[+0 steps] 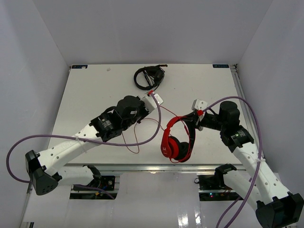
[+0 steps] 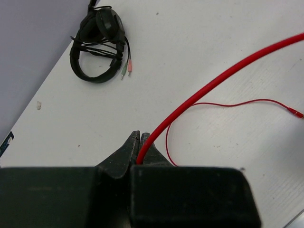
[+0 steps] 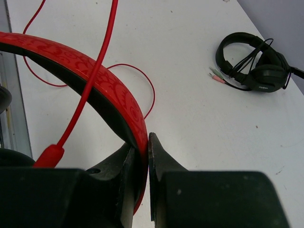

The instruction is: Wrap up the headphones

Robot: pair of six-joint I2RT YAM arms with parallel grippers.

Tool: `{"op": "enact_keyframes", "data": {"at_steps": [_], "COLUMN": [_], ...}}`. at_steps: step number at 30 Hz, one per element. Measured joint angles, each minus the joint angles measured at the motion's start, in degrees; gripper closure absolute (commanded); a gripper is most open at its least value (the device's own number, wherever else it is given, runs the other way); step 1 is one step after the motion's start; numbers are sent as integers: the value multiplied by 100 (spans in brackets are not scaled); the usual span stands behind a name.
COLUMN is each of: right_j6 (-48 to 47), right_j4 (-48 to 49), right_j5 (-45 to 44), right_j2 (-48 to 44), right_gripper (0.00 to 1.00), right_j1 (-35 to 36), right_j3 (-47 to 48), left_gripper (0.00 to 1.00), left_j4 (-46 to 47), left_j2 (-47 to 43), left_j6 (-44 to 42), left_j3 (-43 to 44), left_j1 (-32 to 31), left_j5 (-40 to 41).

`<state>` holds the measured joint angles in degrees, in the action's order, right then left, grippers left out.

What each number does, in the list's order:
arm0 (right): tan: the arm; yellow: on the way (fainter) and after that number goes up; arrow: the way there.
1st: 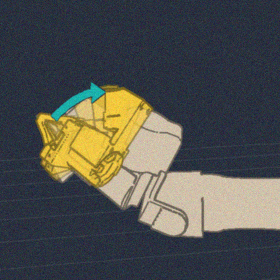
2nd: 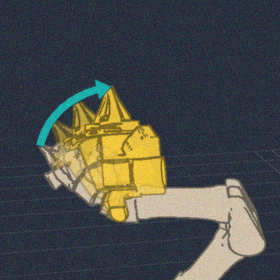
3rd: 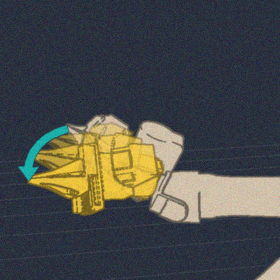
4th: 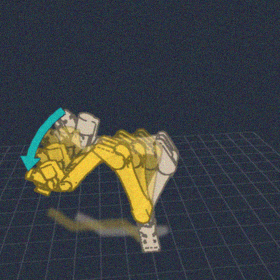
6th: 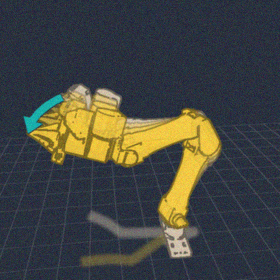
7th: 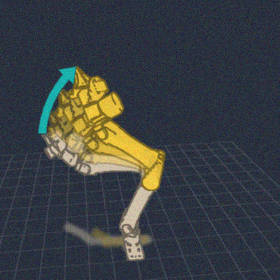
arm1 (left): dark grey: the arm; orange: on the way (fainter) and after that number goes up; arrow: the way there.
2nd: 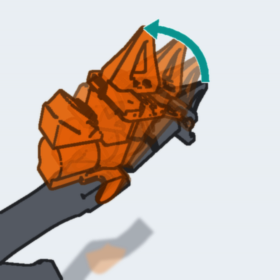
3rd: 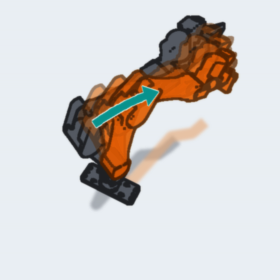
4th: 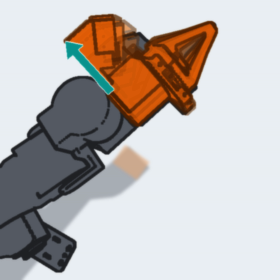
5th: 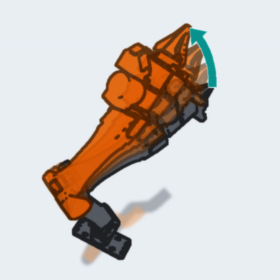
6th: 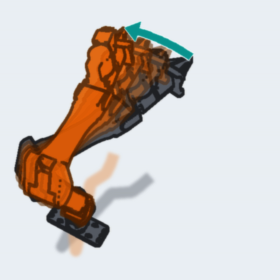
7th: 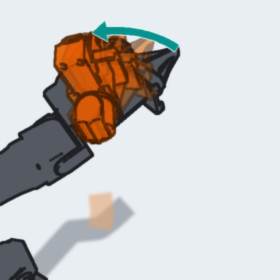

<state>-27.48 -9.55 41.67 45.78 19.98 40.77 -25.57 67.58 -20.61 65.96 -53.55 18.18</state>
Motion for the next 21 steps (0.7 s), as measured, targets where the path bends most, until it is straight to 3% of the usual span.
{"op": "enact_keyframes", "data": {"at_steps": [10,21], "right_j6": [95,506], "right_j4": [-90,-101], "right_j5": [94,595], "right_j2": [0,9], "right_gripper": [92,92], "right_j1": [-87,-280], "right_j3": [13,363], "left_gripper": [100,100], "left_j4": [397,578], "left_j2": [-845,-1042], "left_j6": [215,353], "left_j3": [-619,-1451], "left_j1": [289,642], "left_j5": [-260,-429]}}
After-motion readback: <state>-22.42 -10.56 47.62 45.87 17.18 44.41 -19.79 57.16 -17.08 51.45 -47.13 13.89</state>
